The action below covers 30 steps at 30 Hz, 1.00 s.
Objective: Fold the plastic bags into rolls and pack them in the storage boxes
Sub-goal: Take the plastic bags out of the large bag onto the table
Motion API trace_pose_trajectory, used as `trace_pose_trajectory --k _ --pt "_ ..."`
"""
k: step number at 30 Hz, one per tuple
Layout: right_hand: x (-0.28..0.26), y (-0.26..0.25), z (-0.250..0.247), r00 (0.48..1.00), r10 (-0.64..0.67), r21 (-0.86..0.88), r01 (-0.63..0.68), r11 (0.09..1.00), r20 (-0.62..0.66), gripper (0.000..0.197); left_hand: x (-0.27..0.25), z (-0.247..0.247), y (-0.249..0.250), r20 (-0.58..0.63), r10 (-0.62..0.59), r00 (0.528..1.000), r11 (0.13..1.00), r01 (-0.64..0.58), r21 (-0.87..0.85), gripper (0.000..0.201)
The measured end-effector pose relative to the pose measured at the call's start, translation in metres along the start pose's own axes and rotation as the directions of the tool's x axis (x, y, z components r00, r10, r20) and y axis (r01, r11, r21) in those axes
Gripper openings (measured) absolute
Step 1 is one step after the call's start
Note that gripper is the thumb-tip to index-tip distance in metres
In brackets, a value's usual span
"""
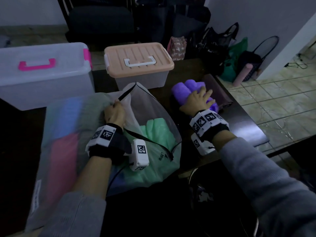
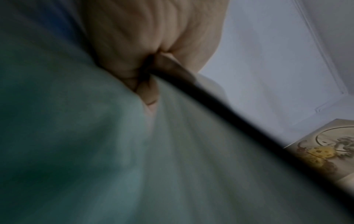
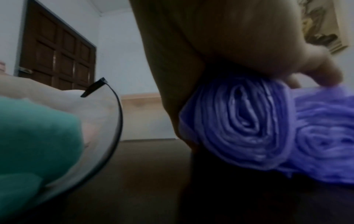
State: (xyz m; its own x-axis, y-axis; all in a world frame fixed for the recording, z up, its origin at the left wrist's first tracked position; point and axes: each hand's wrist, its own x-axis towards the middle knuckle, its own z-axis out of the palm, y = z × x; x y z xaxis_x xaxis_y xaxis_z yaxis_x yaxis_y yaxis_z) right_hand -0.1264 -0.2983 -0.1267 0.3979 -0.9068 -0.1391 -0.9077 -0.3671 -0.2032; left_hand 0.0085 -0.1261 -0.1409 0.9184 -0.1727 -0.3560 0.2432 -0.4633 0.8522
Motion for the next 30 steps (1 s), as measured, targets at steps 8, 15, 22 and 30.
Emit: trace_pose_trajectory --k 8,15,22,30 --pt "0.015 0.011 0.01 1.0 -0.02 0.077 0.02 0.997 0.001 0.091 0.001 0.002 -0.001 -0.015 -0.012 1.0 1.0 0.012 0.011 0.049" --pt "0.011 0.015 0.0 1.0 -0.018 0.215 0.013 0.976 0.022 0.086 -0.011 -0.001 0.004 0.055 -0.035 0.998 0.998 0.038 -0.048 0.056" --pt "-0.049 0.005 -0.018 0.963 -0.233 0.377 0.268 0.887 -0.137 0.021 -0.045 -0.008 -0.004 0.36 -0.036 0.932 0.987 0.089 -0.133 0.053" --pt "-0.093 -0.002 -0.008 0.758 -0.236 0.334 0.025 0.942 0.608 0.031 -0.072 -0.014 -0.018 0.454 -0.078 0.887 0.877 0.278 -0.392 0.022"
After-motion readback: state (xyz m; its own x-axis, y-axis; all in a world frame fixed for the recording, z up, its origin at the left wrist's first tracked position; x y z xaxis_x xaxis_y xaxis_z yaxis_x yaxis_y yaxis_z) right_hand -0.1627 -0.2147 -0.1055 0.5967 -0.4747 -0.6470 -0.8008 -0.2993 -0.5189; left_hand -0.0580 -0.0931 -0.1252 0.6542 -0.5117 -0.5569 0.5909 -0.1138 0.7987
